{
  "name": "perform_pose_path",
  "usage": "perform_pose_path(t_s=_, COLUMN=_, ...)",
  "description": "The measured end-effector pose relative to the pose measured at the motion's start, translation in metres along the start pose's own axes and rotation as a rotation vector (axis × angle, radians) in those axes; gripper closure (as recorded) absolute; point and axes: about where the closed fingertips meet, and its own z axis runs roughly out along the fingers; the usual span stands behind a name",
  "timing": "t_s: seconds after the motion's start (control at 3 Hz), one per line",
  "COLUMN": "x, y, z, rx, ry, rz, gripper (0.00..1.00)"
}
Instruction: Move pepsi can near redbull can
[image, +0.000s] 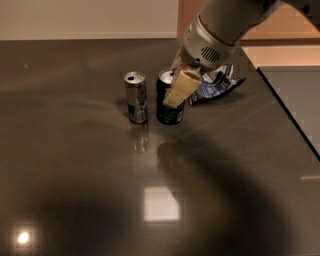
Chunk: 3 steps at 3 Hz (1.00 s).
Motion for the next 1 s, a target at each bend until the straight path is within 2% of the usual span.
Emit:
perform_pose_path(t_s=0.33, x=0.002, y=-0.008, z=0.012, rx=-0.005, ry=0.007, rz=0.02, gripper=1.0)
perform_pose_path(t_s=0.67, x=0.003, y=-0.009, z=0.025, rx=-0.034, ry=0.015, rz=0.022, gripper=1.0)
perform_pose_path(t_s=1.0, x=0.003, y=-0.009, z=0.025, rx=-0.034, ry=0.015, rz=0.022, gripper=1.0)
